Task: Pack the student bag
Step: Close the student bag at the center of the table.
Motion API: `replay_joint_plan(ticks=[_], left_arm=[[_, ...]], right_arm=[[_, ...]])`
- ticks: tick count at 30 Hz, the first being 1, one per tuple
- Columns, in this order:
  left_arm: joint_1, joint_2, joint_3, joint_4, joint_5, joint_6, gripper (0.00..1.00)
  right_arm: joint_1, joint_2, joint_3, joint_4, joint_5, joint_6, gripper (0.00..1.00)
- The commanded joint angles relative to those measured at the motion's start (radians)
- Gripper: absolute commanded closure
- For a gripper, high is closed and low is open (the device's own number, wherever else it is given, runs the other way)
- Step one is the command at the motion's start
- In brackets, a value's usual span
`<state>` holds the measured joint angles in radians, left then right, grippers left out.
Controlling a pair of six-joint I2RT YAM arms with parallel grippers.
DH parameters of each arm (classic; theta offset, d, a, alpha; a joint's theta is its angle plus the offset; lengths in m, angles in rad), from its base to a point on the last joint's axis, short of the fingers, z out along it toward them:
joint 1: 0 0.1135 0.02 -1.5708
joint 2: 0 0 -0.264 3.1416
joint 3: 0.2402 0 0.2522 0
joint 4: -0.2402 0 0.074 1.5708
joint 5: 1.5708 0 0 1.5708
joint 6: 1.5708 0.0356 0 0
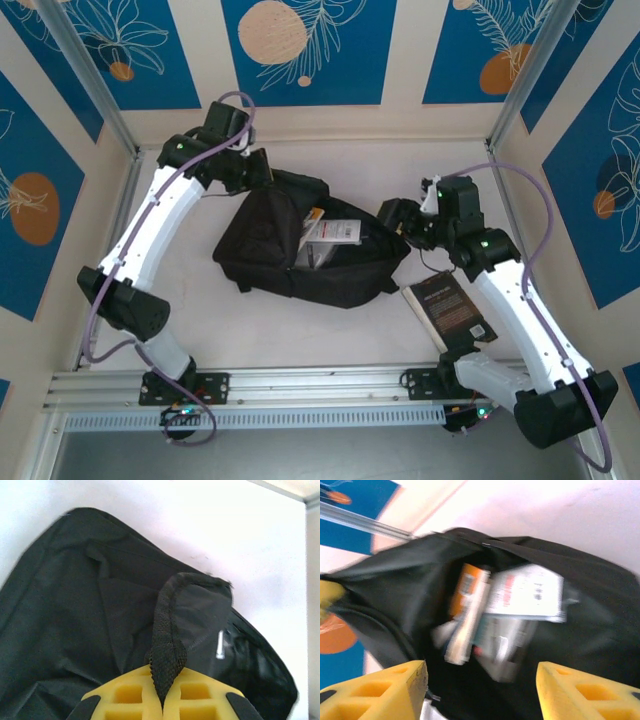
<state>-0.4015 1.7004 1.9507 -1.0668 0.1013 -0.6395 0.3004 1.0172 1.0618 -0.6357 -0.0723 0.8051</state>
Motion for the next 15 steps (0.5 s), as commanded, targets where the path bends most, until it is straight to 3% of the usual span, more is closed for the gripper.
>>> replay_joint_plan(ticks=[1, 5, 13, 15], left_arm=[[0.068, 0.036, 0.077, 0.081, -0.112, 0.046, 1.0], [0.087, 0.08, 0.14, 0.062, -0.15, 0.073, 1.0], [0.04, 0.141, 0.071, 0.103, -0.007, 0.053, 1.0], [0.006, 0.136, 0.015, 0.135, 0.044, 0.052, 0.9]], right_arm=[[-0.013, -0.038, -0.049, -0.236, 0.154, -0.13, 0.41], [-0.047, -0.056, -0.125, -0.326, 0.27, -0.104, 0.41], [-0.116, -0.031, -0.224, -0.388, 0.447, -0.025, 0.37], [-0.139, -0.008, -0.22, -0.39, 0.437, 0.032, 0.34]])
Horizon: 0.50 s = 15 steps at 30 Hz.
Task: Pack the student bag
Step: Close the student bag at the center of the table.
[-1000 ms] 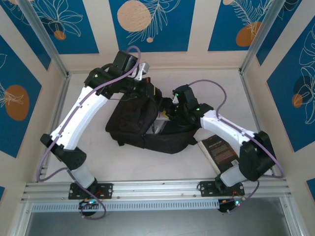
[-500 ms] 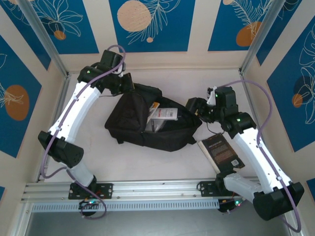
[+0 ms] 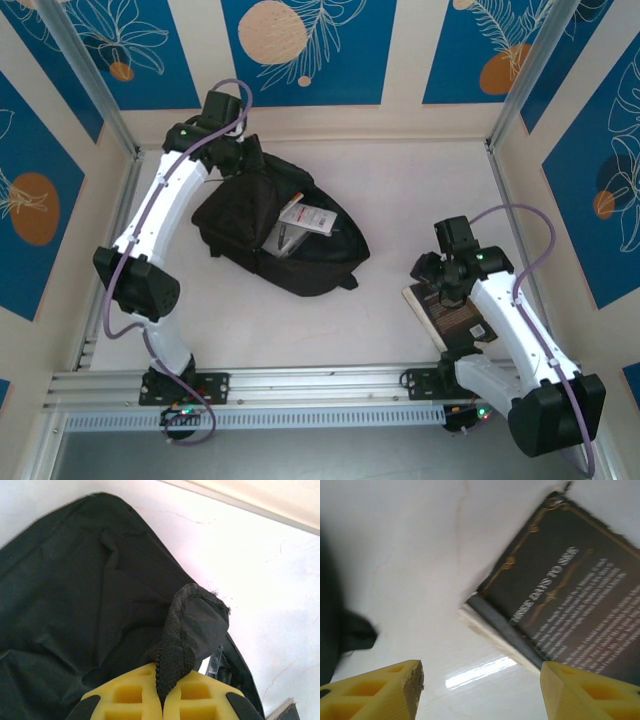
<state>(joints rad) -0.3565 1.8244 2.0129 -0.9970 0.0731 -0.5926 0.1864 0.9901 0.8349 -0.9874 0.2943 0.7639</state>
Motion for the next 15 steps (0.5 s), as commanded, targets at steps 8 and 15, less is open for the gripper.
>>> replay_joint_plan(ticks=[8, 15], left_arm=[[-0.216, -0.005, -0.147, 0.072, 0.192, 0.07, 0.42], [-0.371, -0.1, -0.171, -0.018, 0.063, 0.164, 0.26]], right_arm=[[-0.095, 0.134, -0.112, 0.089, -0.079, 0.178, 0.35], [-0.13, 0.292, -0.143, 0.191, -0.184, 0.185, 0.31]])
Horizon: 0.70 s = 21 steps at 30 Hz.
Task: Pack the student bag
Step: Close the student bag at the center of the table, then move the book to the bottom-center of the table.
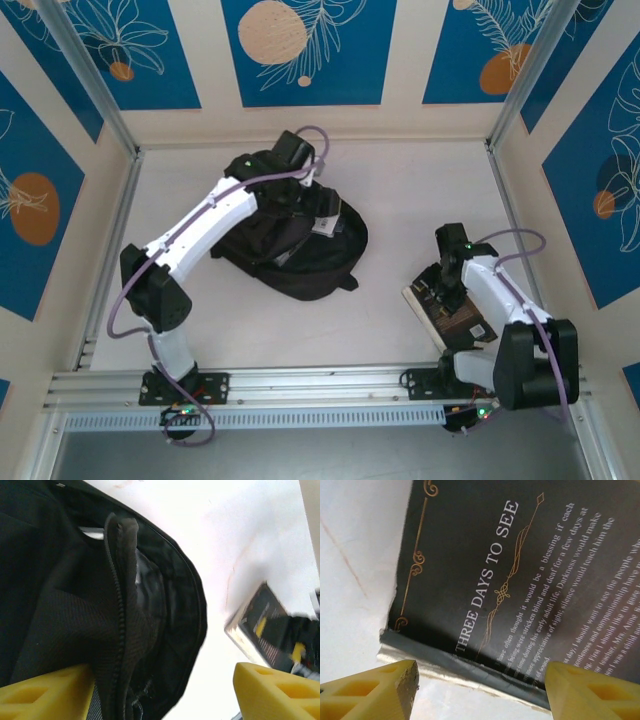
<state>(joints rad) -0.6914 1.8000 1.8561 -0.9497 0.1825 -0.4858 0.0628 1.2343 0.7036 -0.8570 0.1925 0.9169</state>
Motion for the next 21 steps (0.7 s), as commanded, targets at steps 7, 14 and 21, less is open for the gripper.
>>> replay_joint_plan(ticks=[7, 14, 21], left_arm=[[-0.078, -0.167, -0.125, 0.006, 0.01, -0.028, 0.26], [-0.08, -0.195, -0.162, 0.011, 0.032, -0.022, 0.25], [-0.092, -0.192, -0.222, 0.066, 0.09, -0.062, 0.28]], right_arm=[[0.071, 0.081, -0.072, 0.145, -0.189, 0.078, 0.31], [0.199, 0.145, -0.104, 0.284, -0.336, 0.13, 0.33], [0.366, 0.155, -0.037, 0.431, -0.559, 0.146, 0.36]])
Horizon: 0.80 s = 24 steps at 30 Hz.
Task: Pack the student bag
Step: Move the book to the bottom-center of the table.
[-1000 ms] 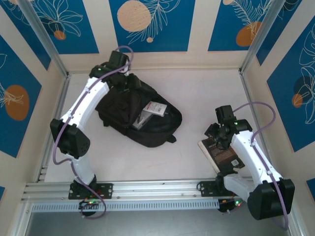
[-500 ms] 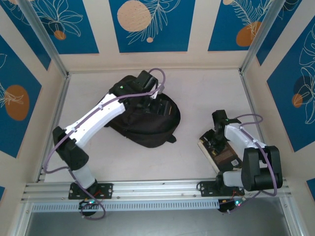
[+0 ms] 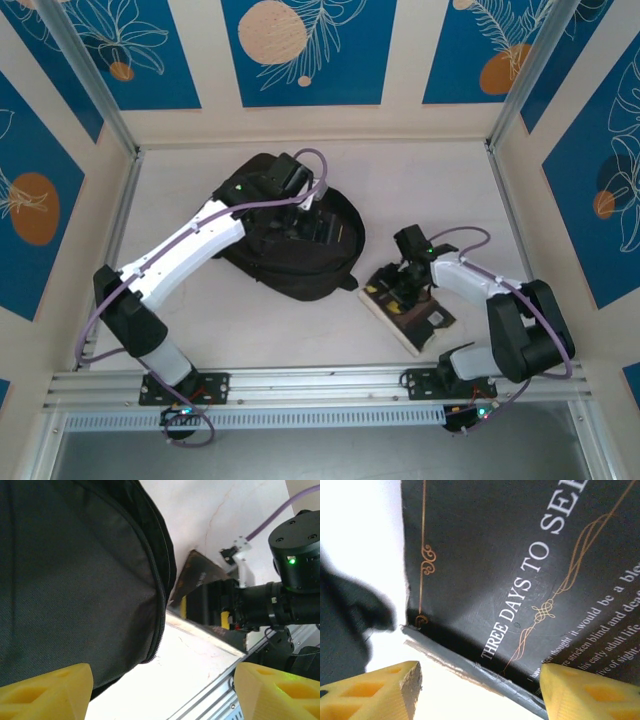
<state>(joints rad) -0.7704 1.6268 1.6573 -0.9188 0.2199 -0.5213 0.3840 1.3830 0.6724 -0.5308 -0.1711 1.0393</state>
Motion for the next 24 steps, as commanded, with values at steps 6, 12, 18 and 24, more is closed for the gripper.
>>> replay_joint_plan(ticks=[6, 12, 18, 24], left_arm=[[-0.121, 0.023, -0.091, 0.106, 0.095, -0.006, 0.51], [-0.257, 0.135, -0.164, 0.128, 0.119, 0.076, 0.72], [-0.363, 0.282, -0.174, 0.162, 0.074, 0.12, 0.86], [-0.376, 0.385, -0.175, 0.245, 0.017, 0.066, 0.94]], right_arm=[[-0.131, -0.26, 0.053, -0.097, -0.04, -0.127, 0.32], [-0.232, -0.227, 0.087, -0.184, 0.173, -0.169, 0.29], [-0.35, -0.064, 0.111, -0.116, 0.188, -0.257, 0.27], [-0.448, 0.1, 0.138, -0.15, 0.109, -0.26, 0.25]])
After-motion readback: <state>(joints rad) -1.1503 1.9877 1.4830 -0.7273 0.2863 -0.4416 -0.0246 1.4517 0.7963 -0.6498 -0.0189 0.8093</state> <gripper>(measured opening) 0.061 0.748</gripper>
